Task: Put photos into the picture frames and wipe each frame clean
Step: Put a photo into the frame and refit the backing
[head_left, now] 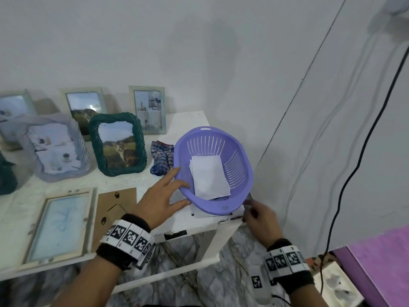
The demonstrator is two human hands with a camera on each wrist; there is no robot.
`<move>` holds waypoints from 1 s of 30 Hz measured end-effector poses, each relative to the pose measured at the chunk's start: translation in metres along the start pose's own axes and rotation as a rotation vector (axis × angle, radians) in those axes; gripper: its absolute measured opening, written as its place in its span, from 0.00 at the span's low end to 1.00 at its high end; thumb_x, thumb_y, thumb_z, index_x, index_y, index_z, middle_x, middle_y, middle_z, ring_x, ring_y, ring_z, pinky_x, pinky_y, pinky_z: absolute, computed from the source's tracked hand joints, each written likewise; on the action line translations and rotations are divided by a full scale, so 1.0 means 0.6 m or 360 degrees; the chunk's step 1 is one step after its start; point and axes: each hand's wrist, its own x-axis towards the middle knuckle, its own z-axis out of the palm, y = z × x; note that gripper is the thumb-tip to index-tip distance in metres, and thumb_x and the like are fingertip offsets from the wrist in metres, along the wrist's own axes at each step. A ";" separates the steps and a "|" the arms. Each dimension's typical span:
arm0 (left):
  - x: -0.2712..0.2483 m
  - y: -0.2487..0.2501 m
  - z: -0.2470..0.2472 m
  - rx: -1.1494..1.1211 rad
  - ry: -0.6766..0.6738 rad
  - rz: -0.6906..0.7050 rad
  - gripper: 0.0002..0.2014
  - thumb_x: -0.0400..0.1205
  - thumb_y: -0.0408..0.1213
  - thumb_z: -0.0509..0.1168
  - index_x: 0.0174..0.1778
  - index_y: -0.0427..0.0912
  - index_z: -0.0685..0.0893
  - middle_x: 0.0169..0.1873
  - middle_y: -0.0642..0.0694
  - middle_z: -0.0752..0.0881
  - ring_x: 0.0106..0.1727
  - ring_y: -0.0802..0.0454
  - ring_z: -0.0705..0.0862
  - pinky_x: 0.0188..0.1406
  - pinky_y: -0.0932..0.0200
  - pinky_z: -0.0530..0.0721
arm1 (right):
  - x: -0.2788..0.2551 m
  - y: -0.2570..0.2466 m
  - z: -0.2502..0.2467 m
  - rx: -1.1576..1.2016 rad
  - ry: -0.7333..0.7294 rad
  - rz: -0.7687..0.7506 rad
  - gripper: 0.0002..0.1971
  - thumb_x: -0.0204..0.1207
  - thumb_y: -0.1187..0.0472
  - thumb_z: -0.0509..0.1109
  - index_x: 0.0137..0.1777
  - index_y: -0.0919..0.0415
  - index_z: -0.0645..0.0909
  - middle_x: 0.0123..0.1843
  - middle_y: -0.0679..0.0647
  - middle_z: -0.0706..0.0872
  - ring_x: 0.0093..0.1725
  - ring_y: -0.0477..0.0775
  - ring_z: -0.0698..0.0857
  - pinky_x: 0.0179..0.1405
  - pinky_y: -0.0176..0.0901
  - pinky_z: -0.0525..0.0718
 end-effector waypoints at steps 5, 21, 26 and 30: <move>-0.007 0.007 0.002 -0.0081 -0.0046 -0.0064 0.29 0.71 0.70 0.64 0.65 0.61 0.78 0.83 0.58 0.58 0.81 0.63 0.60 0.69 0.61 0.71 | 0.051 -0.057 -0.101 -0.0095 0.0348 -0.0169 0.11 0.77 0.67 0.66 0.54 0.58 0.87 0.30 0.53 0.87 0.34 0.55 0.85 0.36 0.37 0.77; -0.011 0.015 0.007 -0.0142 0.0021 -0.0112 0.24 0.74 0.67 0.63 0.60 0.57 0.81 0.83 0.60 0.55 0.82 0.63 0.59 0.66 0.64 0.73 | 0.323 -0.279 0.088 -0.1828 -0.0842 -0.0620 0.33 0.67 0.44 0.80 0.68 0.60 0.76 0.67 0.58 0.82 0.64 0.62 0.81 0.60 0.55 0.82; -0.010 0.013 0.009 -0.0120 0.0030 -0.0118 0.24 0.75 0.66 0.65 0.61 0.55 0.81 0.84 0.58 0.55 0.83 0.61 0.58 0.68 0.63 0.72 | 0.335 -0.243 0.106 -0.1803 -0.0805 -0.0585 0.35 0.67 0.46 0.79 0.70 0.63 0.73 0.66 0.62 0.81 0.62 0.65 0.82 0.56 0.54 0.81; -0.007 0.015 0.008 -0.0083 -0.0018 -0.0147 0.24 0.76 0.66 0.64 0.63 0.57 0.79 0.84 0.58 0.54 0.83 0.62 0.54 0.69 0.64 0.69 | 0.339 -0.245 0.104 -0.1788 -0.0699 -0.0561 0.31 0.74 0.51 0.74 0.74 0.61 0.69 0.70 0.62 0.78 0.68 0.67 0.77 0.62 0.59 0.77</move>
